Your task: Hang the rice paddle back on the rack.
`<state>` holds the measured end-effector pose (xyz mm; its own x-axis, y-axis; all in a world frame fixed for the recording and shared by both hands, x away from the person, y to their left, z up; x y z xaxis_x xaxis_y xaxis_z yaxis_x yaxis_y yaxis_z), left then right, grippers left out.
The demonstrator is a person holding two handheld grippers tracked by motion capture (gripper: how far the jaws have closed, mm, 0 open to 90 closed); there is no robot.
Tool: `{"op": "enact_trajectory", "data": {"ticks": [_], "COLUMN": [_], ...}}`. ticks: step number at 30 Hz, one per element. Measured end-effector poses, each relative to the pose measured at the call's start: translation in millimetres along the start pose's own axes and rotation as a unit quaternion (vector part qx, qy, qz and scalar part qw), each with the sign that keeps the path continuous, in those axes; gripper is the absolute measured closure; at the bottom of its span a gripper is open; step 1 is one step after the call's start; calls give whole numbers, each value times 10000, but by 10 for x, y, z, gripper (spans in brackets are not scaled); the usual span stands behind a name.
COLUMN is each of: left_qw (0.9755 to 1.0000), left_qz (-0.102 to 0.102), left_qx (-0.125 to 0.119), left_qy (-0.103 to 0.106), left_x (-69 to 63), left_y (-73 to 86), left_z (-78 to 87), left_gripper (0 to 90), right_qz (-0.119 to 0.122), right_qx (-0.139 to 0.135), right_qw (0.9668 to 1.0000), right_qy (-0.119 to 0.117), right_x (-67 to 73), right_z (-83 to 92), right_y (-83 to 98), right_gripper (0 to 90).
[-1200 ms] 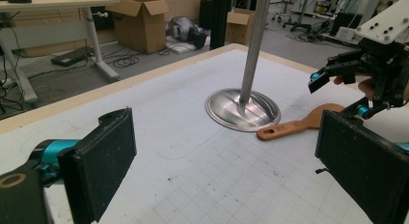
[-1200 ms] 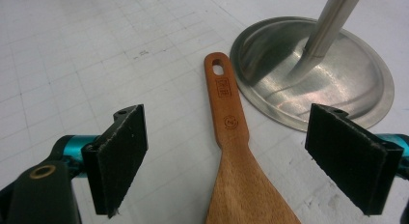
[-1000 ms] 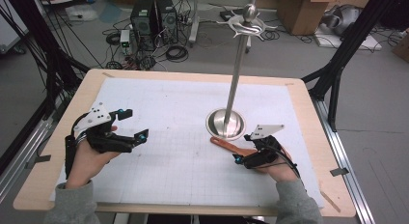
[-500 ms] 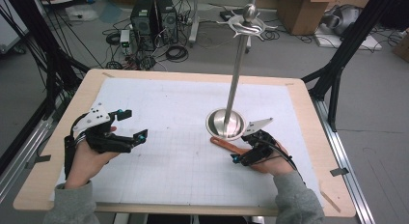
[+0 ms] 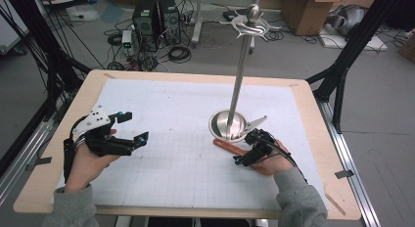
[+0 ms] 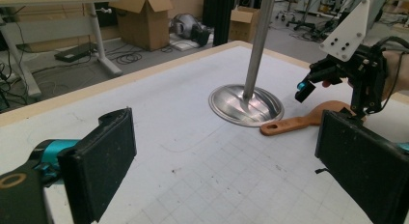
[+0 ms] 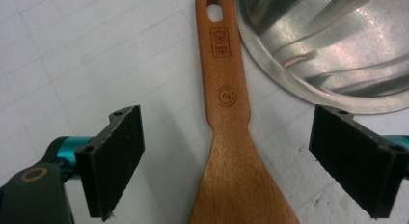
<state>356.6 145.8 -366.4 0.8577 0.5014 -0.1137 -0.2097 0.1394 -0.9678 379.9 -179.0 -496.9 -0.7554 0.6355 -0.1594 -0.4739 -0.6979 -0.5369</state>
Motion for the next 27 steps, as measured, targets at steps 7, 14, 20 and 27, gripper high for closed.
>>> {"op": "enact_trajectory", "data": {"ticks": [7, 14, 20, 27], "left_qw": [10000, 10000, 9999, 9999], "left_qz": [9, 31, 43, 33], "left_qx": [-25, 1, -7, 2], "left_qy": [-71, -88, -101, -106], "left_x": [12, 14, 13, 17], "left_y": [9, 31, 35, 41], "left_z": [55, 68, 79, 95], "left_gripper": [76, 76, 76, 76], "right_qz": [1, 113, 220, 470], "right_qx": [242, 508, 768, 1136], "right_qw": [9997, 9986, 9968, 9924], "right_qy": [-56, -27, 0, -73], "right_x": [-5, -19, -19, -2], "right_z": [-66, -103, -127, -172], "right_y": [19, -16, -33, -51], "right_gripper": [116, 146, 165, 224]}}
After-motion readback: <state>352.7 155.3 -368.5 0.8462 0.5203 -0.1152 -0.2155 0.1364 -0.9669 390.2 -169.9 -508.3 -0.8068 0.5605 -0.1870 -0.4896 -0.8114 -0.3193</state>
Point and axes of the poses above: each handheld gripper's, and its own axes: z roughly backward along the jaws, y roughly out of its underside, x roughly to its left, the point moved 10 cm from there along -z, roughly forward along the jaws, and after that the axes turned 12 degrees about y, right-handed, at the moved point
